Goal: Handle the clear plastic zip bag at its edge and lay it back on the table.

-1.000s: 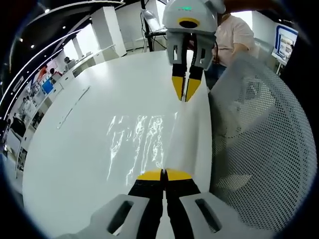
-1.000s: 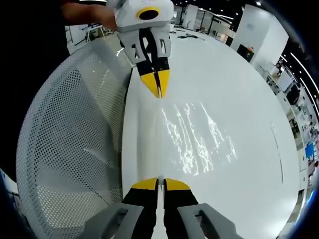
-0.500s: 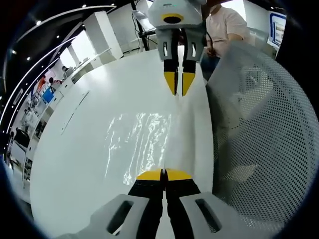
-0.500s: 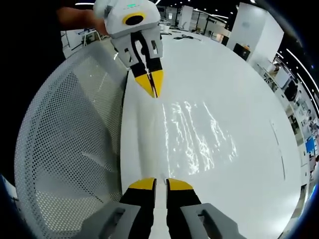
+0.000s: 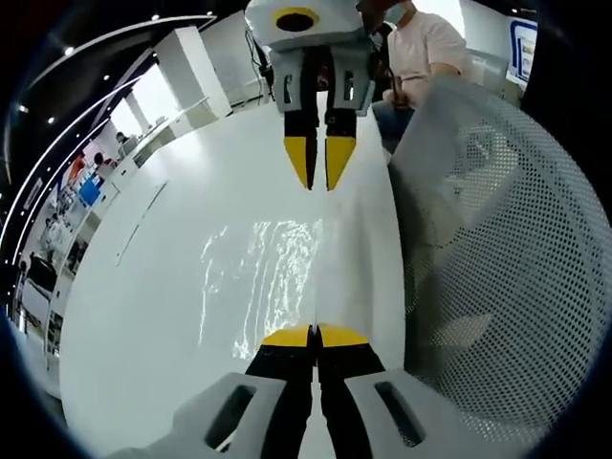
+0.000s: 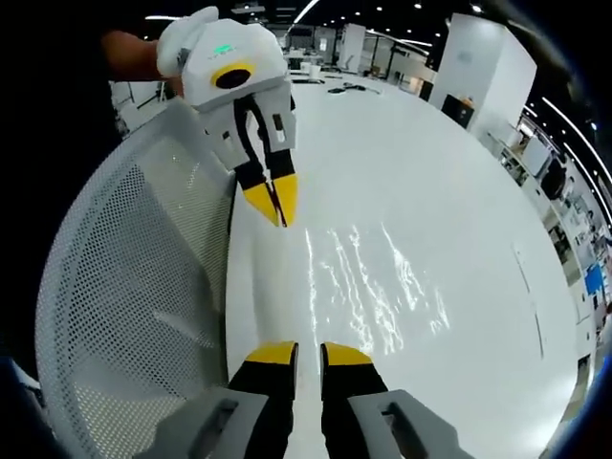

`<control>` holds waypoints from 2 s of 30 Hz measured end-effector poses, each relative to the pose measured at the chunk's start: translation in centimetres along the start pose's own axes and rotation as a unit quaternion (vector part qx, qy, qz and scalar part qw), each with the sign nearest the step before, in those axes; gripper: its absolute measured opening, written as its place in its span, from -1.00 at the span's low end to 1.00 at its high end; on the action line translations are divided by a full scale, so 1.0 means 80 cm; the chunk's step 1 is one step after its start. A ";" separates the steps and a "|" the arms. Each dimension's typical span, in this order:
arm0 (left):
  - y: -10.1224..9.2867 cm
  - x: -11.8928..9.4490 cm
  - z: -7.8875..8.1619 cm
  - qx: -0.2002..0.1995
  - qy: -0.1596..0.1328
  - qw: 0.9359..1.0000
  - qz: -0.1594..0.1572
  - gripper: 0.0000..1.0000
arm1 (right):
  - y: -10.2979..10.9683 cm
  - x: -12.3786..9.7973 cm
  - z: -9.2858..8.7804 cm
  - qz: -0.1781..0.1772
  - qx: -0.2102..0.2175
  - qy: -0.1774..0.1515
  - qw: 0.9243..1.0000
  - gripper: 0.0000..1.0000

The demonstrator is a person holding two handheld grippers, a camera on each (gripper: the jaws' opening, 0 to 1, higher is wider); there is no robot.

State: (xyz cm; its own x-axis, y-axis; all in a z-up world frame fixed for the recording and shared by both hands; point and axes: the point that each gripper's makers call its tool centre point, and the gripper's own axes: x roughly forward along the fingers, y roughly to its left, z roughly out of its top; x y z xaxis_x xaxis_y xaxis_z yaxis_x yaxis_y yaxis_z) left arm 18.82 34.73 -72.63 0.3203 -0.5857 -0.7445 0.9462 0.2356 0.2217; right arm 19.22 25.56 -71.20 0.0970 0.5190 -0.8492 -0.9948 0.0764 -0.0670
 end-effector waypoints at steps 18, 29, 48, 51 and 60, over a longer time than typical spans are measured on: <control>0.002 -0.007 0.008 0.012 -0.022 1.000 0.010 -1.00 | 0.001 0.023 0.016 0.017 -0.009 -0.004 1.000 -0.91; 0.007 -0.006 0.015 0.006 -0.039 0.999 0.011 -1.00 | 0.008 0.034 0.014 0.031 0.012 -0.001 0.999 -0.96; 0.008 -0.009 0.017 -0.002 -0.046 0.999 0.012 -0.91 | 0.013 0.039 0.007 0.037 0.066 0.022 0.997 -1.00; 0.006 -0.010 0.022 0.005 -0.049 0.999 0.010 -0.88 | 0.014 0.040 0.006 0.037 0.068 0.025 0.997 -1.00; 0.001 -0.011 0.028 0.034 -0.048 0.998 0.009 -0.82 | 0.012 0.041 0.004 0.031 0.089 0.030 0.995 -1.00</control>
State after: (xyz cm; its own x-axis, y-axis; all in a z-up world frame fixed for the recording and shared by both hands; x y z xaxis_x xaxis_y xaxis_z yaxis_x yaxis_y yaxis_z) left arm 18.69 33.49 -70.54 0.3371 -0.6540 -0.6773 0.9401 0.1957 0.2790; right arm 18.57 27.58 -73.87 0.0292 0.4761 -0.8789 -0.9772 0.1987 0.0752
